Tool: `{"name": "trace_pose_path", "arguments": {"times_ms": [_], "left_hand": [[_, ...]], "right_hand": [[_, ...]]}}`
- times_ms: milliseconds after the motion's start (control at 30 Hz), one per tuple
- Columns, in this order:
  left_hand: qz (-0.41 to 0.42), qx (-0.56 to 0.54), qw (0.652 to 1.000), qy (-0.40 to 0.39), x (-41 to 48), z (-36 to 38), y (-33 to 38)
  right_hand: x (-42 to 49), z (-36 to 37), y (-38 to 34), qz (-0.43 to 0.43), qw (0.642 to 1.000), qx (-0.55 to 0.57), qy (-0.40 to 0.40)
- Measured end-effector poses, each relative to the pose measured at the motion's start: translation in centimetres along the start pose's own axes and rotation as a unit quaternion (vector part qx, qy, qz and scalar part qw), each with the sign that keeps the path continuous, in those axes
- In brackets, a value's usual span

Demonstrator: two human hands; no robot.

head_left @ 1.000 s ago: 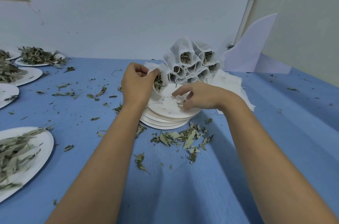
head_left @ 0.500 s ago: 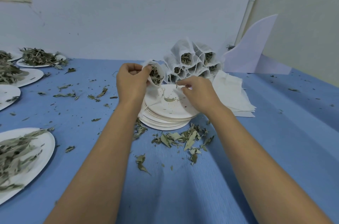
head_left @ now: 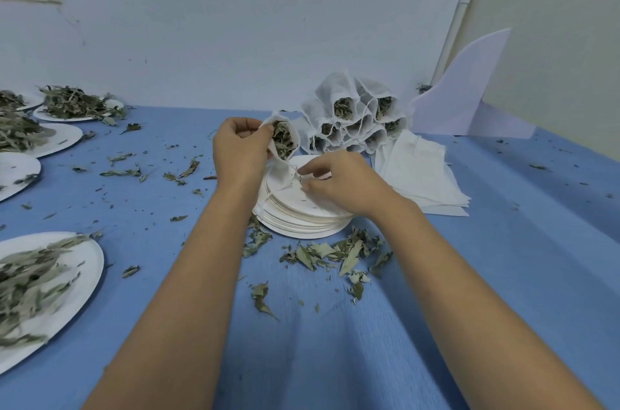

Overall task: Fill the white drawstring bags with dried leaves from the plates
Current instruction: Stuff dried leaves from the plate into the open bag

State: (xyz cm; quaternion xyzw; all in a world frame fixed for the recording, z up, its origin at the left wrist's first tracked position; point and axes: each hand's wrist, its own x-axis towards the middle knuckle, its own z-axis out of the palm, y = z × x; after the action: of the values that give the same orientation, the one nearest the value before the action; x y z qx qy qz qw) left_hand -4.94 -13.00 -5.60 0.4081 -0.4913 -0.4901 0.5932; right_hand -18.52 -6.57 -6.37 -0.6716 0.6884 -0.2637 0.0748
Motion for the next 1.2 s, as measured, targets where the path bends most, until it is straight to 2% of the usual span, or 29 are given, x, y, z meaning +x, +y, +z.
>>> {"name": "trace_pose_path", "arguments": {"times_ms": [167, 267, 367, 433, 533, 600, 700, 767, 900, 967, 1100, 1200], "left_hand": [[-0.007, 0.016, 0.999, -0.032, -0.2, 0.0, 0.2], [-0.002, 0.031, 0.999, -0.042, -0.4, -0.1, 0.4], [0.028, 0.073, 0.996, -0.050, -0.8, -0.1, 0.6], [0.063, 0.115, 0.990, -0.050, -1.0, 0.0, 0.6], [0.105, 0.147, 0.983, -0.044, -1.2, 0.2, 0.5], [0.120, 0.161, 0.979, -0.044, -1.2, 0.4, 0.5], [0.133, 0.162, 0.976, -0.053, -1.4, 0.8, 0.5], [0.146, 0.173, 0.972, -0.060, -1.7, 0.9, 0.6], [0.185, 0.186, 0.959, -0.112, -2.5, 1.7, 1.0], [0.187, 0.181, 0.958, -0.122, -2.9, 2.2, 1.1], [0.161, 0.137, 0.970, -0.118, -3.0, 2.3, 1.3], [0.133, 0.107, 0.977, -0.129, -2.9, 2.1, 1.4]], "right_hand": [[0.0, 0.5, -0.4, -0.012, 0.993, -0.116, 0.027], [-0.1, 0.8, -0.6, -0.010, 0.991, -0.127, 0.040], [-0.2, 0.2, -0.5, 0.017, 0.996, -0.062, 0.062], [-0.3, -0.8, -0.8, 0.035, 0.994, 0.020, 0.104], [-0.6, -2.8, -1.7, 0.050, 0.957, 0.217, 0.184], [-0.7, -3.4, -2.5, 0.034, 0.949, 0.256, 0.183], [-0.6, -2.7, -3.3, 0.024, 0.977, 0.125, 0.173], [-0.4, -1.7, -3.3, 0.038, 0.978, 0.049, 0.199], [-0.3, -1.0, -3.1, 0.066, 0.963, 0.047, 0.257], [-0.4, -1.1, -3.0, 0.065, 0.962, 0.050, 0.261], [-0.6, -1.6, -3.3, 0.061, 0.961, 0.115, 0.243], [-0.6, -1.3, -3.1, 0.073, 0.957, 0.100, 0.263]]}}
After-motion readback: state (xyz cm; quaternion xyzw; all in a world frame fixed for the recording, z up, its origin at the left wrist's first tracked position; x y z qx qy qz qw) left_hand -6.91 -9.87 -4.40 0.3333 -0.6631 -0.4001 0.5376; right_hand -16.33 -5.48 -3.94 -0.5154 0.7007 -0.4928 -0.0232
